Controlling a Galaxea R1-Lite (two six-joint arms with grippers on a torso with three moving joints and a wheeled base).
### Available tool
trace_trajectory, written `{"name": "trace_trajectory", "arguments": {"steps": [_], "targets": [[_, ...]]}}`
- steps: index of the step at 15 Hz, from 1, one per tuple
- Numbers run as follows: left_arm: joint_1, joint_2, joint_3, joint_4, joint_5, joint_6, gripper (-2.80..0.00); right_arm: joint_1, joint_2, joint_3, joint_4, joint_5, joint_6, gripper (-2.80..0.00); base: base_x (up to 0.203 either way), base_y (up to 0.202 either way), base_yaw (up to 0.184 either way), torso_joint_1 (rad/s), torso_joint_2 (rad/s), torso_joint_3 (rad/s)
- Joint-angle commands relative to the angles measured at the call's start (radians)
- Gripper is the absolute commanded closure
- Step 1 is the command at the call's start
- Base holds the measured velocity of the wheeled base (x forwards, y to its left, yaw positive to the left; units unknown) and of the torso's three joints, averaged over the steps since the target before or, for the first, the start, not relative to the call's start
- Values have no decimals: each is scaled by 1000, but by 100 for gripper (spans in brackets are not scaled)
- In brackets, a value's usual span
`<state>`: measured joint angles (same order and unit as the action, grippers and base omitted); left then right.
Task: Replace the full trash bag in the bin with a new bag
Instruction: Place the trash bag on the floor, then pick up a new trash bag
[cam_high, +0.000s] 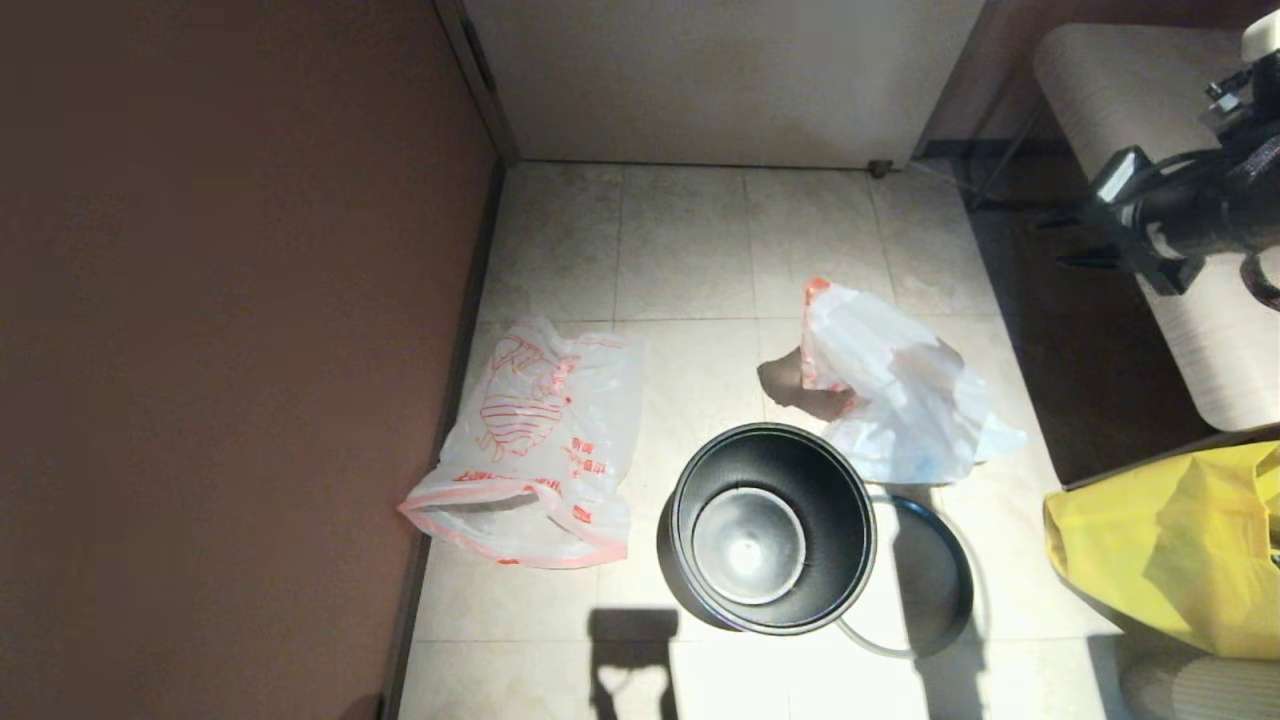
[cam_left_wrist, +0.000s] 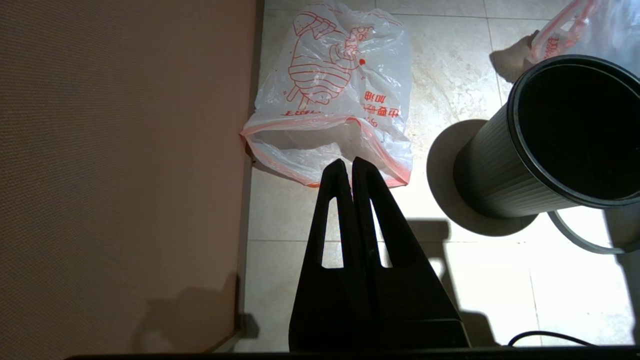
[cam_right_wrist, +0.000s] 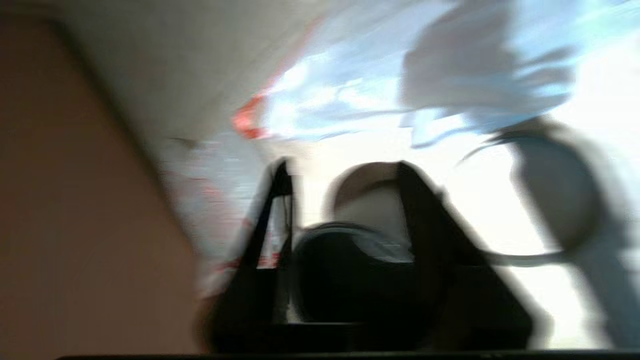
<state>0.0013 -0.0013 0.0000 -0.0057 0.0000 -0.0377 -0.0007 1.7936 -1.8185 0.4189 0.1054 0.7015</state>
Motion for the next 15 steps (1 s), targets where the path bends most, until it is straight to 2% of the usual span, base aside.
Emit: {"name": "trace_trajectory", "arguments": {"steps": [1, 4, 6, 9, 15], "targets": [[0, 0, 2, 0, 0, -1, 0, 12, -42, 3, 37, -93, -127, 0, 0, 0, 0, 0, 0, 0], [0, 0, 0, 0, 0, -1, 0, 15, -136, 2, 67, -117, -272, 0, 0, 0, 0, 0, 0, 0], [0, 0, 1, -1, 0, -1, 0, 17, -207, 3, 153, -150, -352, 0, 0, 0, 0, 0, 0, 0], [2, 0, 0, 0, 0, -1, 0, 10, -323, 4, 260, -161, -405, 0, 0, 0, 0, 0, 0, 0], [0, 0, 0, 0, 0, -1, 0, 4, -544, 4, 377, -160, -458, 0, 0, 0, 0, 0, 0, 0]]}}
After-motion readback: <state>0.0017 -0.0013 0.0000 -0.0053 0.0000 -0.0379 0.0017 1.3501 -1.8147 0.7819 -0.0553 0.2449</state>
